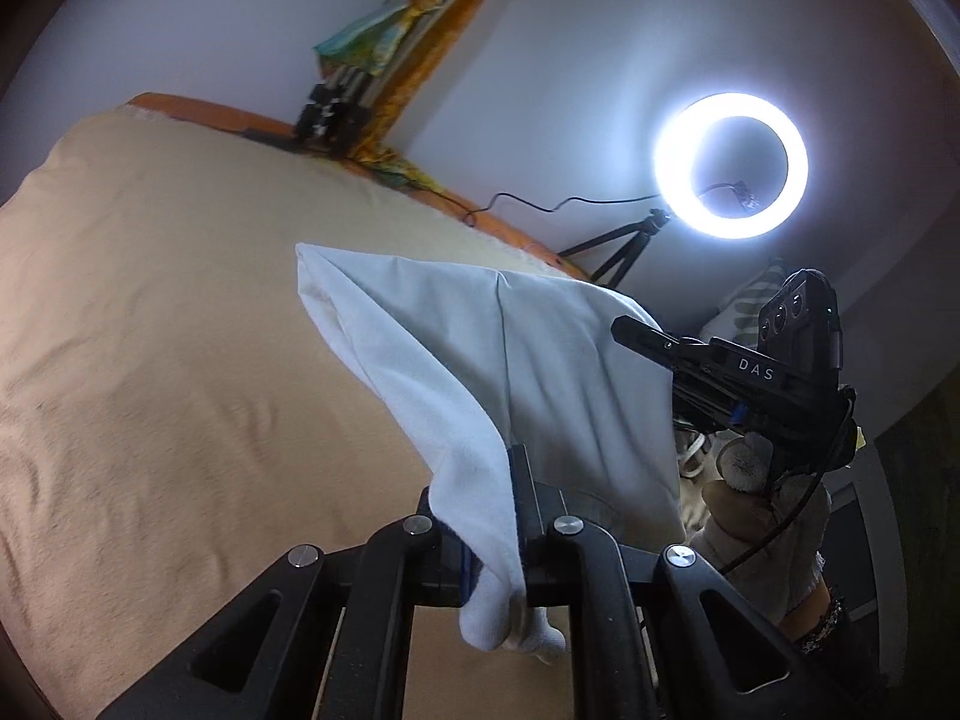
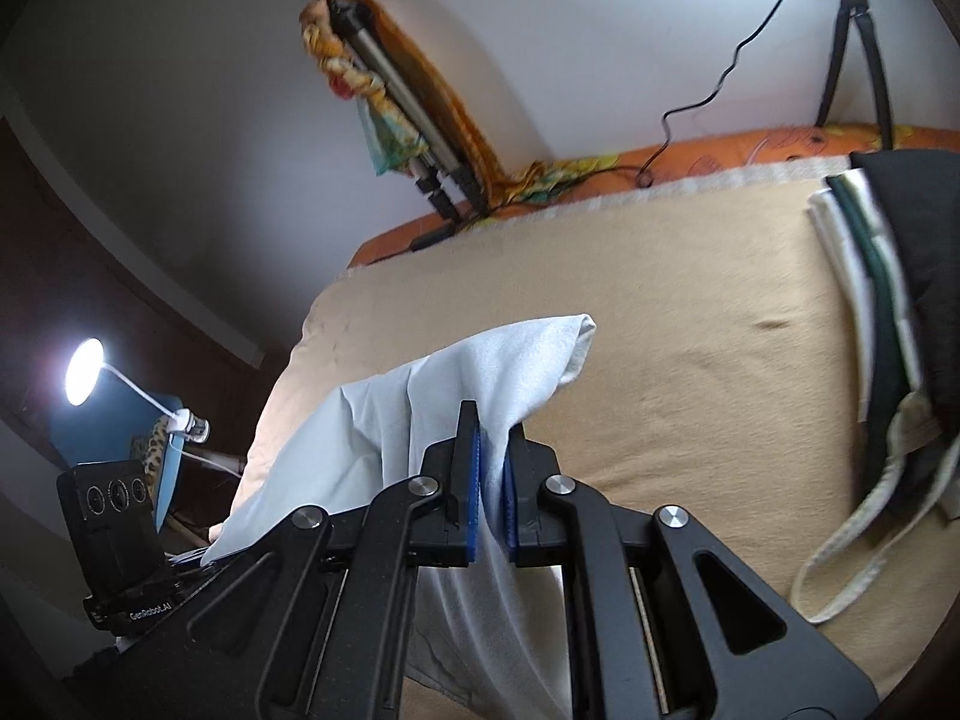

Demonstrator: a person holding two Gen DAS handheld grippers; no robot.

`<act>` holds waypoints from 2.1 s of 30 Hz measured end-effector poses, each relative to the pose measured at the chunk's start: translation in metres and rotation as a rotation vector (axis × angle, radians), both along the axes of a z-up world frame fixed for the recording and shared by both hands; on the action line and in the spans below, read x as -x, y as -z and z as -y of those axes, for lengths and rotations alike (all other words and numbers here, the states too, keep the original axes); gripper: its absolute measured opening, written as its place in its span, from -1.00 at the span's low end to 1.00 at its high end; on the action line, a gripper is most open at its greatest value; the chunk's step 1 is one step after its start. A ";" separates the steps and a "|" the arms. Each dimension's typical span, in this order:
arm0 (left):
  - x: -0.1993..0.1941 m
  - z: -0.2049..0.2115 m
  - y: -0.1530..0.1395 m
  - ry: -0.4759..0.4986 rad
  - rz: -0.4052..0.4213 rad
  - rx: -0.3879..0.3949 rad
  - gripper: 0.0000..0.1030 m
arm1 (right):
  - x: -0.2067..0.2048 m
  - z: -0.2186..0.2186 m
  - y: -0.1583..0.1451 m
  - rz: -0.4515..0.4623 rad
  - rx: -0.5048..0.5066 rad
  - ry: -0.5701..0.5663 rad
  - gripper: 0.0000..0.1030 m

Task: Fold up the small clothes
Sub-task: 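Carry the lifted shirt with both grippers toward the stack of folded clothes, then lower the shirt onto the clothes stack and open both grippers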

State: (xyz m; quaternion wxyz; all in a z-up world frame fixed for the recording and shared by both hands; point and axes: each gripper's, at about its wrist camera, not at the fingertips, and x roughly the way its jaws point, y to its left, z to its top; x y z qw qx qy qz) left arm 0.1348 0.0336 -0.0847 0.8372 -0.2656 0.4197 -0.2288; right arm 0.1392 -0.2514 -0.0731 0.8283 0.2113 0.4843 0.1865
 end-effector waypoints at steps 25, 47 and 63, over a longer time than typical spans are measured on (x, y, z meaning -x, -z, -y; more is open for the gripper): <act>-0.107 0.229 -0.045 0.237 0.147 -0.036 -0.88 | 0.005 0.211 -0.049 0.112 0.191 0.218 -0.86; -0.176 0.363 -0.021 0.287 0.187 -0.122 -0.88 | -0.061 0.356 -0.003 0.096 0.238 0.321 -0.86; -0.147 0.346 -0.029 0.273 0.203 -0.241 -0.43 | -0.056 0.356 -0.012 0.086 0.361 0.382 -0.27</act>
